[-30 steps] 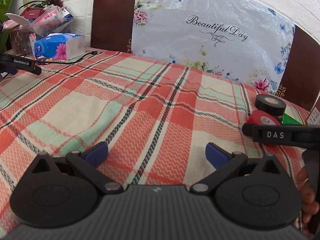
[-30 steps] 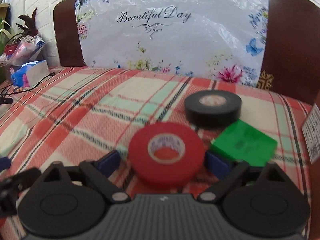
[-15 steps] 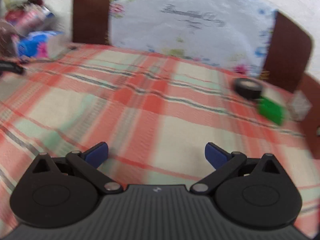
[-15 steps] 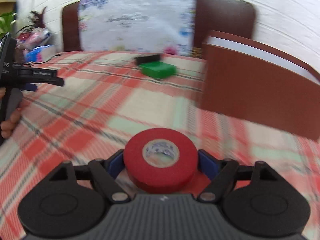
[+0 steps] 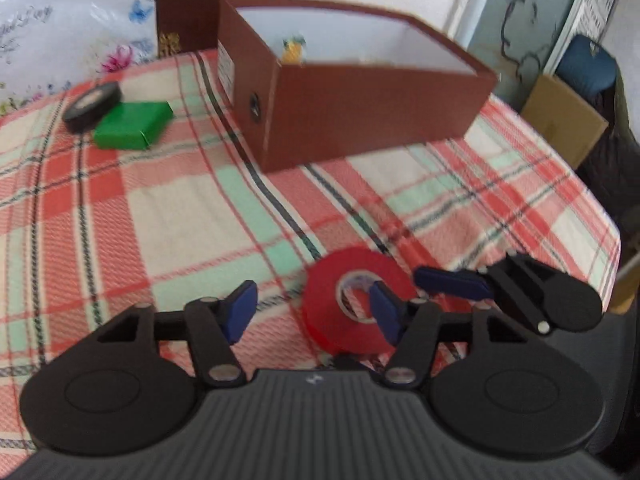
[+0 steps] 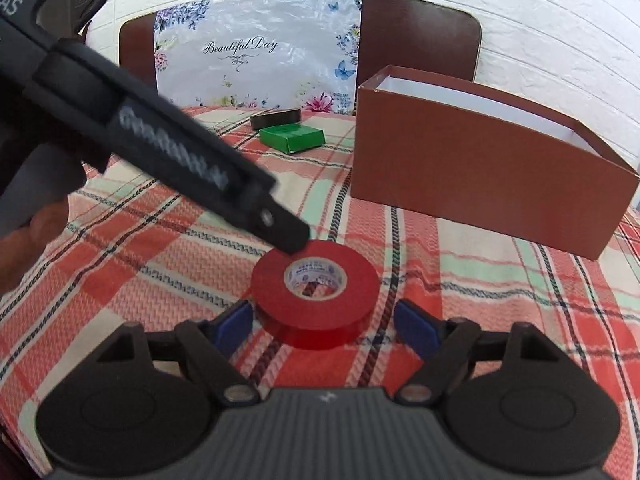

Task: Organize objects
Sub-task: 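Grasp the red tape roll with the right gripper, then grasp the red tape roll with the left gripper while the right gripper releases it, then lower the red tape roll into the brown box and open the left gripper, then move both grippers back toward the green box on the cloth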

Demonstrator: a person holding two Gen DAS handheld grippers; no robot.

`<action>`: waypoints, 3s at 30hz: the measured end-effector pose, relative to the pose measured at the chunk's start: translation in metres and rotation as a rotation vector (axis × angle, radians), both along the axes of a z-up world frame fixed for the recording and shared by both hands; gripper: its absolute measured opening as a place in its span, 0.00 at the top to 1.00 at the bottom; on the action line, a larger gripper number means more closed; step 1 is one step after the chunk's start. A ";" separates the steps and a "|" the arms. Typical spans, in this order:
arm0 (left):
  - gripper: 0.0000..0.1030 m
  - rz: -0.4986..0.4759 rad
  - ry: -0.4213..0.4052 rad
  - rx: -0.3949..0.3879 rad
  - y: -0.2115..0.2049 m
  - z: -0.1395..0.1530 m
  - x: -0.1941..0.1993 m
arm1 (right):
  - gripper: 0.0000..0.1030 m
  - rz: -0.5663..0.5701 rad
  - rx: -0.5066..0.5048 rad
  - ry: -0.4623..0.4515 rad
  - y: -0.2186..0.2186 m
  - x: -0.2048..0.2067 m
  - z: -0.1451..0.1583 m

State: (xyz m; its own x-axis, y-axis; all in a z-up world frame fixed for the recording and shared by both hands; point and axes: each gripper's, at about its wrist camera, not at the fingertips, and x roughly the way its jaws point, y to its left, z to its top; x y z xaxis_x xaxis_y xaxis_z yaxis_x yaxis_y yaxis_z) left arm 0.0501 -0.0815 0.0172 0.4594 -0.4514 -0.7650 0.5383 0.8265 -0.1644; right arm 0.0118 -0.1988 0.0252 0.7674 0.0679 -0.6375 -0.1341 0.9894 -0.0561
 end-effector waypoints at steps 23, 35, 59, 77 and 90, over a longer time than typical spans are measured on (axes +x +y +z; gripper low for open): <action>0.68 0.056 -0.292 -0.010 -0.134 0.087 0.108 | 0.28 -0.171 -0.060 -0.363 -0.097 0.100 0.070; 0.62 0.140 -0.320 0.115 -0.124 0.090 0.086 | 0.26 -0.283 0.088 -0.364 -0.116 0.075 0.062; 0.53 0.274 -0.296 0.132 -0.010 0.071 -0.007 | 0.22 -0.305 0.369 -0.222 -0.070 -0.019 0.075; 0.45 0.282 -0.298 0.112 0.021 0.058 -0.020 | 0.22 -0.308 0.350 -0.223 -0.044 -0.032 0.082; 0.40 0.290 -0.290 0.116 0.032 0.050 -0.016 | 0.21 -0.303 0.331 -0.198 -0.035 -0.028 0.076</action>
